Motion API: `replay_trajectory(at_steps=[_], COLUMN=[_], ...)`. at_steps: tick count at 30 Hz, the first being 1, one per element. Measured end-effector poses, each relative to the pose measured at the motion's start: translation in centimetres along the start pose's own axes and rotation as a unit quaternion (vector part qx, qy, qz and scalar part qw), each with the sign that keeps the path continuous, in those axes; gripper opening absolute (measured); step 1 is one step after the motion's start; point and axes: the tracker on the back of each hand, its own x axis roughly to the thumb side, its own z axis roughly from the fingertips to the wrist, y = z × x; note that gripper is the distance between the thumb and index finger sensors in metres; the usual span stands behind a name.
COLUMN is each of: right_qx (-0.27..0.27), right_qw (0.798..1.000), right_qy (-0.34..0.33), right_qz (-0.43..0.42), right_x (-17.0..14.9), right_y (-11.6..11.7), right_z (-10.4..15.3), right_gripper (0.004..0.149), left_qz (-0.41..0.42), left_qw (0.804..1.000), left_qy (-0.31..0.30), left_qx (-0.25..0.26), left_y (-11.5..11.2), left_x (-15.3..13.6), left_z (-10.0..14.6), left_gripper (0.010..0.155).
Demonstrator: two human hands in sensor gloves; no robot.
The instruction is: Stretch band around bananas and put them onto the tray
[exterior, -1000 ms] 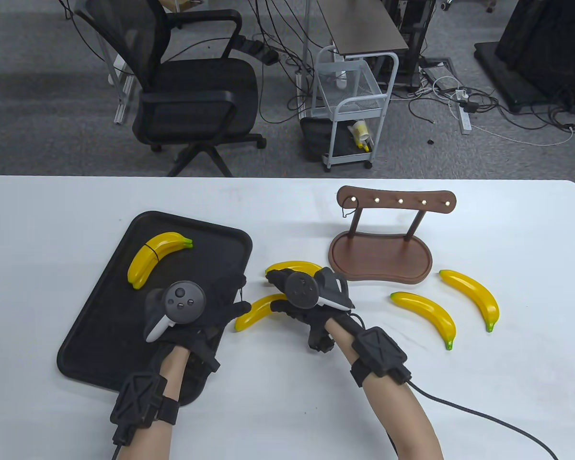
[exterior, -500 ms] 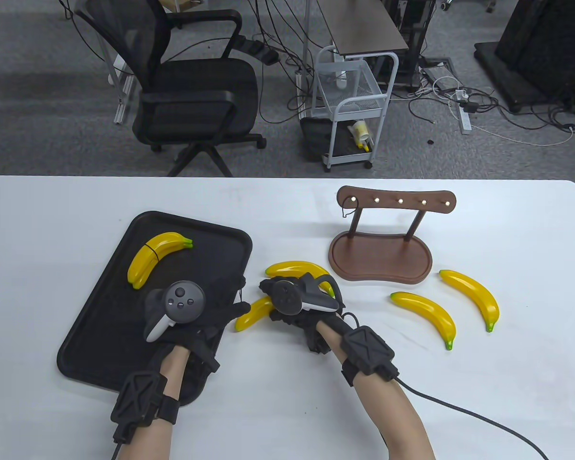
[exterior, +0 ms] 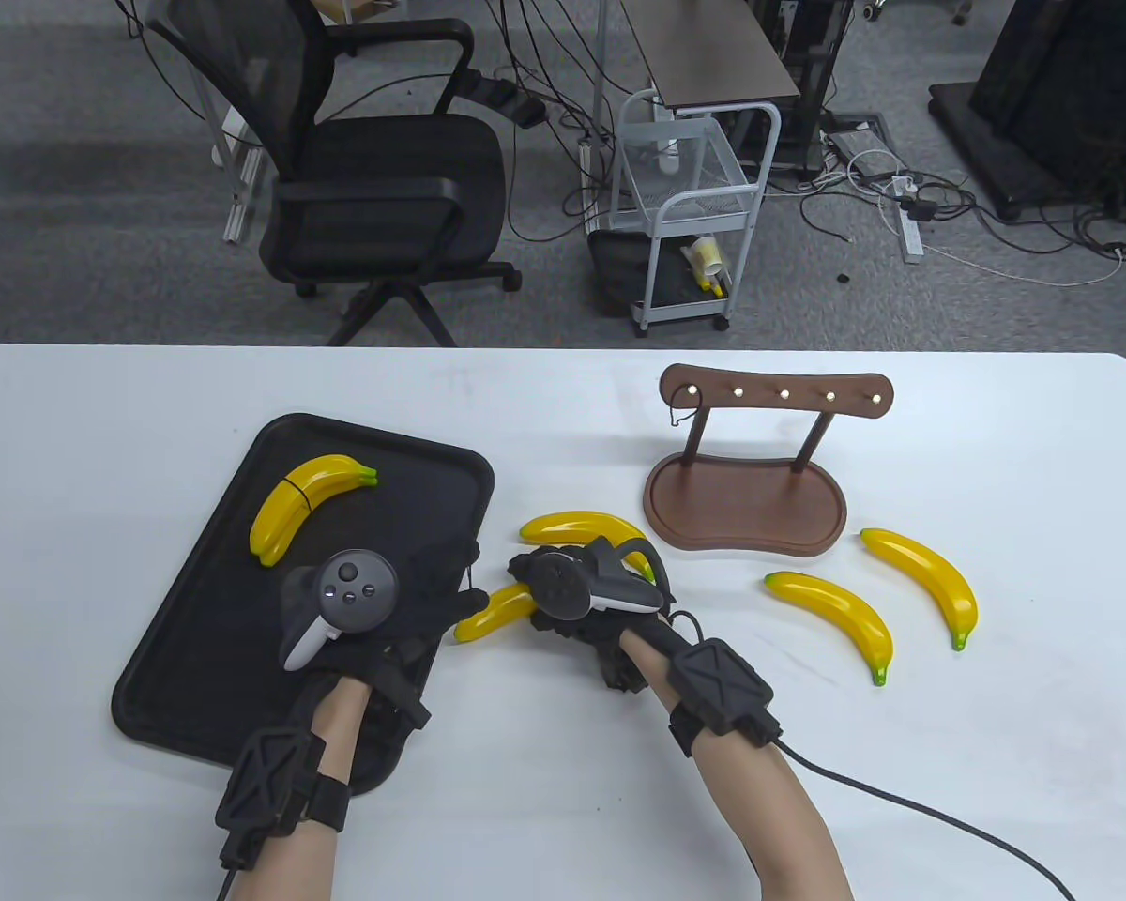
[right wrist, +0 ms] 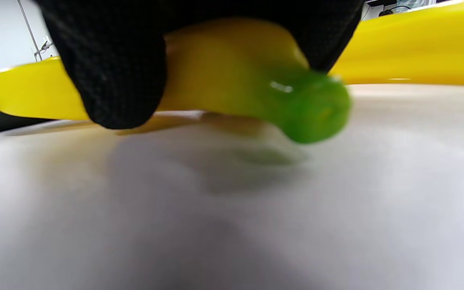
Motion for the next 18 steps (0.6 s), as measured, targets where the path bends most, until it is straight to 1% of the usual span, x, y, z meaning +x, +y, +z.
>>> replay_trajectory(at_steps=[6,18], right_qx=[-0.018,-0.064], right_qw=[1.000,0.996], right_qy=[0.017,0.063], right_qz=[-0.009,-0.017], right_x=[-1.2,-4.6], right_y=[-1.2,-4.9], right_z=[0.4,0.9], right_gripper=[0.069,0.070], left_qz=[0.002,0.001], left_qw=[1.000,1.000], left_qy=[0.000,0.000], left_qx=[-0.001,-0.003], left_y=[0.0,-0.2], left_x=[0.0,0.0], left_z=[0.0,0.0], left_gripper=[0.068,0.067])
